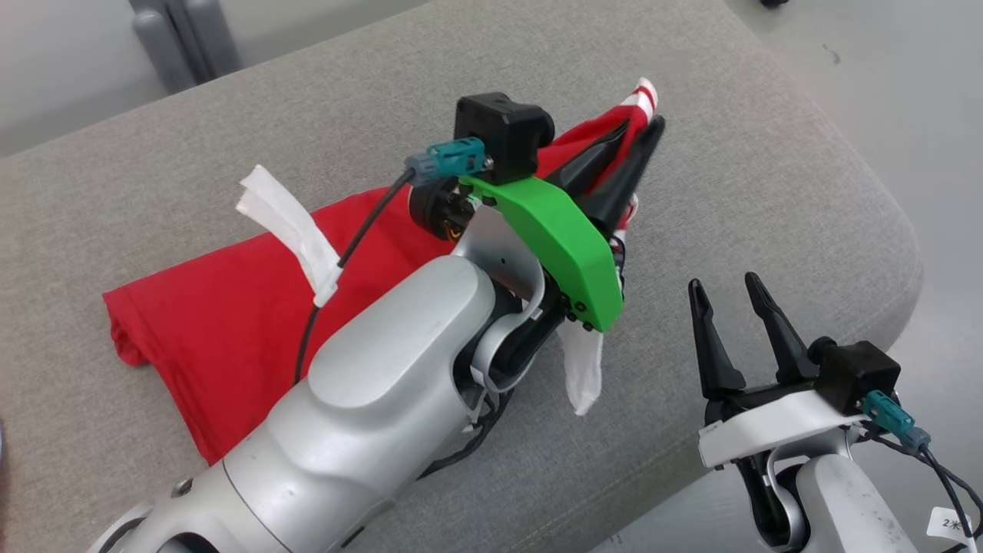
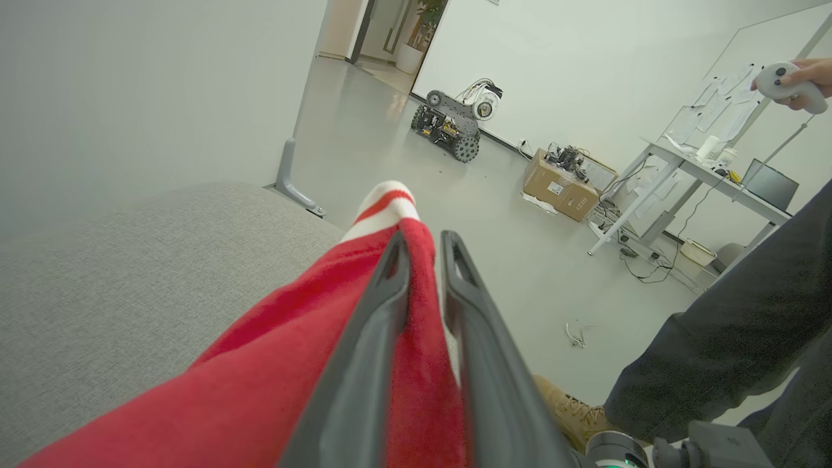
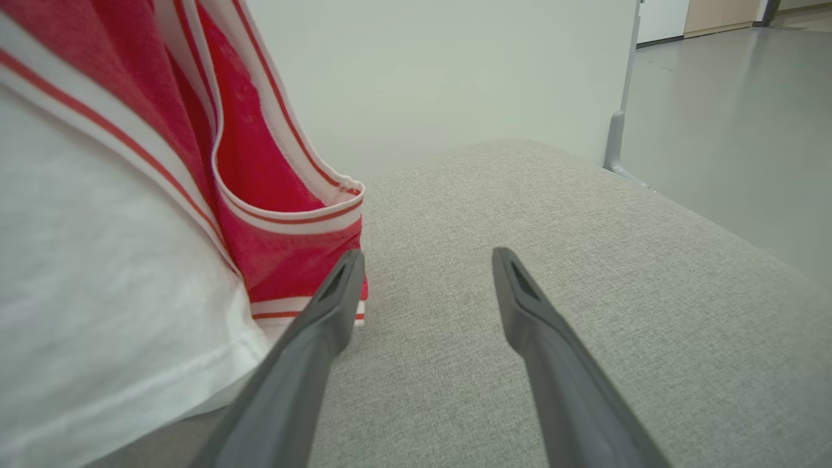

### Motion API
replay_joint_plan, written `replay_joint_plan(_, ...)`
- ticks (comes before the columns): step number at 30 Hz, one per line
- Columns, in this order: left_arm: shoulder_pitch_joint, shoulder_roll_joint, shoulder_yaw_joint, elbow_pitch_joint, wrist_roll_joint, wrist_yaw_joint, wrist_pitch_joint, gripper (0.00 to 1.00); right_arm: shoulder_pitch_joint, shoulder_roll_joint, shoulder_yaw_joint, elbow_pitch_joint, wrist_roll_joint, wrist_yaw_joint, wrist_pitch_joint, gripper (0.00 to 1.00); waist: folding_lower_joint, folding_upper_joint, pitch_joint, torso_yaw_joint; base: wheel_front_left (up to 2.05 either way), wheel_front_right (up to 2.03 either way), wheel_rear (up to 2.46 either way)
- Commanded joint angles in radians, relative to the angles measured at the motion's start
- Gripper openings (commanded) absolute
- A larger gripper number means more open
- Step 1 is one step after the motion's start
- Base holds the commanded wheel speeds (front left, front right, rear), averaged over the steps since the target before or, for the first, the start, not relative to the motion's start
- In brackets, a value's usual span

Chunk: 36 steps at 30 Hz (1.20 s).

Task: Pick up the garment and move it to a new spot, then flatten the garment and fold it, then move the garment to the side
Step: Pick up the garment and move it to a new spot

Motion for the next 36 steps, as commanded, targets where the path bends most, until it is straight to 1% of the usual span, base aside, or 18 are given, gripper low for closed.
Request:
replay_joint_plan(1,-0.022,0.005,-0.025,0.013,-0.016,-0.003,-0.018,1.00,-0.009,0.000,0.001,0.001,0.007,-0.001,-0.003,1.00,0.0000,-0.0001,0.020,-0.026,0.00,0.00,0.00)
replay_joint_plan(4,-0.038,0.005,-0.090,0.043,-0.044,-0.011,-0.053,1.00,-0.004,0.000,-0.008,0.001,0.009,-0.001,-0.003,1.00,0.0000,-0.0001,0.017,-0.021,0.00,0.00,0.00)
replay_joint_plan(6,-0.043,0.005,-0.118,0.051,-0.058,-0.015,-0.078,1.00,0.007,0.000,-0.017,0.001,0.000,-0.001,-0.003,1.00,0.0000,-0.0001,0.010,-0.008,0.00,0.00,0.00)
replay_joint_plan(8,-0.040,0.005,-0.134,0.059,-0.073,-0.014,-0.104,1.00,0.020,0.000,-0.027,0.002,-0.011,-0.001,-0.003,1.00,0.0000,-0.0001,-0.001,0.011,0.00,0.00,0.00)
replay_joint_plan(9,-0.043,0.005,-0.138,0.067,-0.071,-0.006,-0.123,1.00,0.022,0.000,-0.031,0.001,-0.015,-0.001,-0.003,1.00,0.0000,-0.0001,-0.006,0.022,0.00,0.00,0.00)
replay_joint_plan(12,-0.036,0.006,-0.140,0.096,-0.040,0.006,-0.184,1.00,0.031,0.000,-0.036,-0.001,-0.030,-0.001,-0.003,1.00,0.0000,-0.0001,-0.023,0.050,0.00,0.00,0.00)
replay_joint_plan(16,0.029,0.057,-0.131,0.112,0.002,0.025,-0.258,1.00,0.047,-0.001,-0.054,-0.011,-0.055,-0.001,-0.003,1.00,0.0000,-0.0001,-0.054,0.092,0.00,0.00,0.00)
replay_joint_plan(19,0.098,0.114,-0.097,0.097,0.042,0.060,-0.288,1.00,0.065,0.000,-0.077,-0.023,-0.080,-0.001,-0.003,1.00,0.0000,-0.0001,-0.075,0.133,0.00,0.00,0.00)
replay_joint_plan(21,0.164,0.145,-0.063,0.083,0.061,0.082,-0.294,1.00,0.079,0.000,-0.089,-0.030,-0.098,-0.001,-0.003,1.00,0.0000,-0.0001,-0.087,0.161,0.00,0.00,0.00)
replay_joint_plan(24,0.270,0.187,0.033,0.033,0.136,0.115,-0.294,1.00,0.097,-0.001,-0.107,-0.040,-0.122,-0.001,-0.003,1.00,0.0000,-0.0001,-0.103,0.205,0.00,0.00,0.00)
replay_joint_plan(27,0.401,0.217,0.128,-0.014,0.236,0.128,-0.293,1.00,0.116,-0.001,-0.125,-0.047,-0.142,-0.001,-0.003,1.00,0.0000,-0.0001,-0.120,0.250,0.00,0.00,0.00)
replay_joint_plan(29,0.488,0.219,0.200,-0.045,0.292,0.128,-0.293,1.00,0.130,-0.001,-0.132,-0.049,-0.156,-0.001,-0.003,1.00,0.0000,-0.0001,-0.134,0.278,0.00,0.00,0.00)
replay_joint_plan(31,0.568,0.221,0.265,-0.075,0.357,0.119,-0.293,1.00,0.142,-0.001,-0.137,-0.049,-0.169,-0.001,-0.003,1.00,0.0000,-0.0001,-0.148,0.304,0.00,0.00,0.00)
replay_joint_plan(33,0.651,0.207,0.339,-0.099,0.410,0.111,-0.293,1.00,0.156,-0.001,-0.139,-0.050,-0.178,-0.001,-0.003,1.00,0.0000,-0.0001,-0.164,0.328,0.00,0.00,0.00)
replay_joint_plan(36,0.754,0.181,0.437,-0.132,0.484,0.089,-0.293,1.00,0.174,-0.001,-0.141,-0.053,-0.186,-0.001,-0.003,1.00,0.0000,-0.0001,-0.181,0.359,0.00,0.00,0.00)
